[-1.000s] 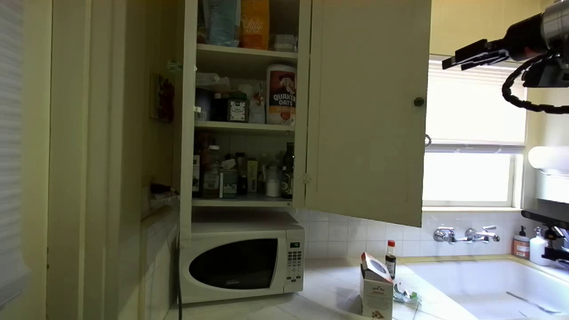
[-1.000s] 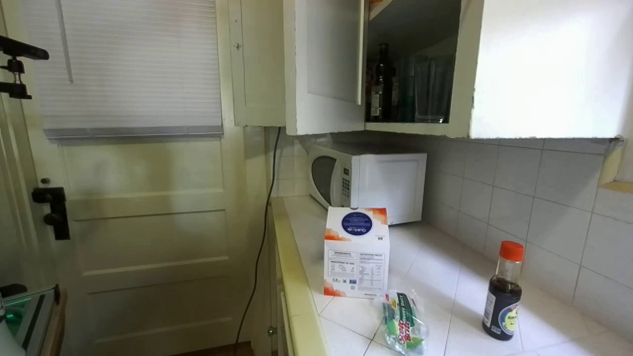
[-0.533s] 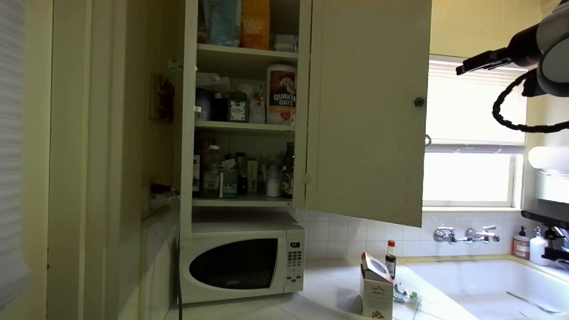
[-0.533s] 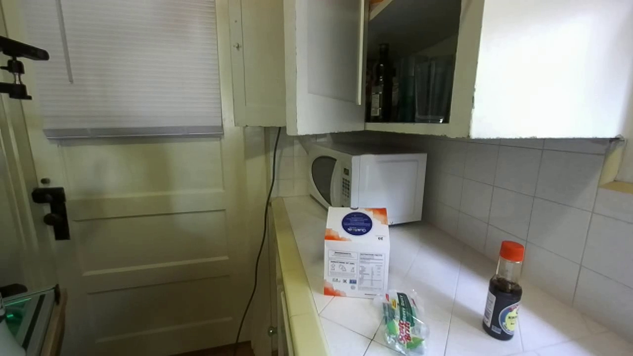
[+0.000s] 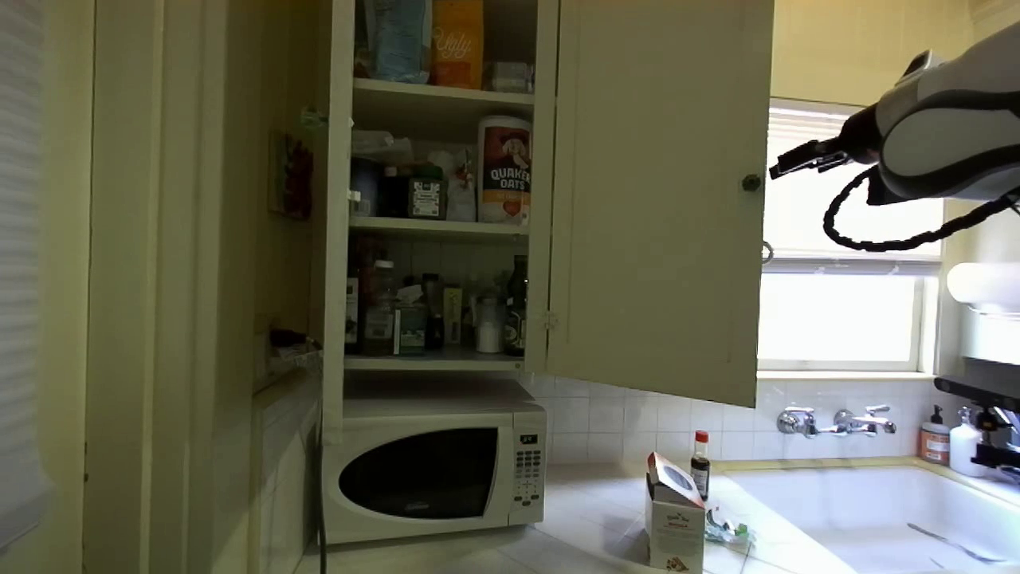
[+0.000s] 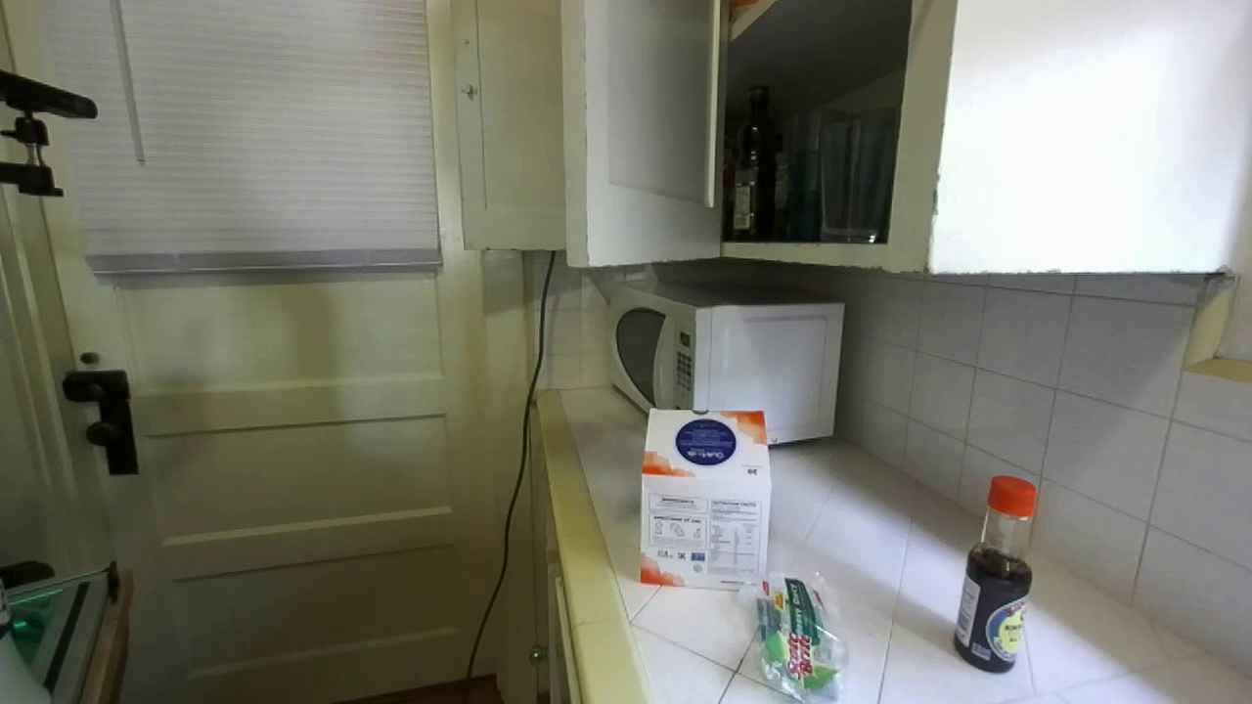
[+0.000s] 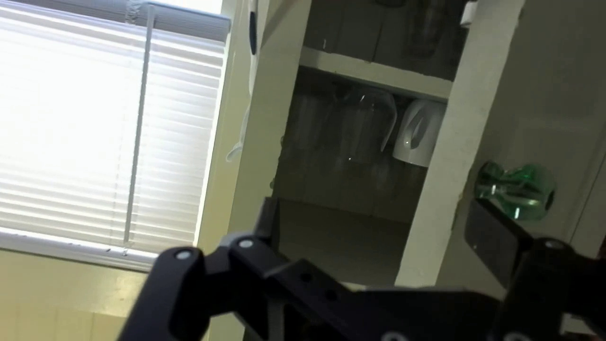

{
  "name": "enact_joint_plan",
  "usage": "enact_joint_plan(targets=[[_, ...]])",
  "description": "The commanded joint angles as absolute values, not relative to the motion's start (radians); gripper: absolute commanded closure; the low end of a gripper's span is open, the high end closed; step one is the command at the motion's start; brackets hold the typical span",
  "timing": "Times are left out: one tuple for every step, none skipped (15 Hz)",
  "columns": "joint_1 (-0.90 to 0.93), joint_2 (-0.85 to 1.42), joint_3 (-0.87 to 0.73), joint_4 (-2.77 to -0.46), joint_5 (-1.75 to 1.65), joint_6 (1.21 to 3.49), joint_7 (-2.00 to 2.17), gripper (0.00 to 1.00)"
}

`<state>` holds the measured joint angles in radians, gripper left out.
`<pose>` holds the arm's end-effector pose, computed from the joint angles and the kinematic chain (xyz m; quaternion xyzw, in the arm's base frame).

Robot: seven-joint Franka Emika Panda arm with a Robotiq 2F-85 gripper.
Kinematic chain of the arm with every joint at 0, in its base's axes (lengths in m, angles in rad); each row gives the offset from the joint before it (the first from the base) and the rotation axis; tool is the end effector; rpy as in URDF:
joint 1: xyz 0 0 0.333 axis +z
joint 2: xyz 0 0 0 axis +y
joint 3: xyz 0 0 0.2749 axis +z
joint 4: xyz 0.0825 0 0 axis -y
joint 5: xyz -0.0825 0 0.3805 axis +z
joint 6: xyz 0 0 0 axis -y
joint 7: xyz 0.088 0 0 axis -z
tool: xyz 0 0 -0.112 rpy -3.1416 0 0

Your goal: Open the top right cabinet door

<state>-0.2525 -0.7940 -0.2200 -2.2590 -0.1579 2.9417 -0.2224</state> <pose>0.3039 -0.1961 0.7749 0.7404 -0.0741 0.6336 0.2121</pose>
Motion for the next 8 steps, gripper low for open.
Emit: enact_joint_plan(targets=[[-0.115, -0.717, -0.29, -2.174, -0.12, 2.893, -0.252, 0.0], [-0.067, -0.71, -0.31, -2.157, -0.108, 2.874, -0.266, 0.0], [-0.028, -0.711, -0.332, -2.152, -0.096, 2.862, -0.281, 0.0], [0.018, -0.72, -0.356, -2.145, -0.078, 2.836, -0.302, 0.0], [0.055, -0.731, -0.376, -2.143, -0.061, 2.814, -0.322, 0.0], [0.092, -0.748, -0.393, -2.136, -0.041, 2.777, -0.344, 0.0], [0.129, -0.773, -0.41, -2.132, -0.021, 2.741, -0.37, 0.0], [0.159, -0.798, -0.42, -2.126, -0.001, 2.698, -0.393, 0.0]])
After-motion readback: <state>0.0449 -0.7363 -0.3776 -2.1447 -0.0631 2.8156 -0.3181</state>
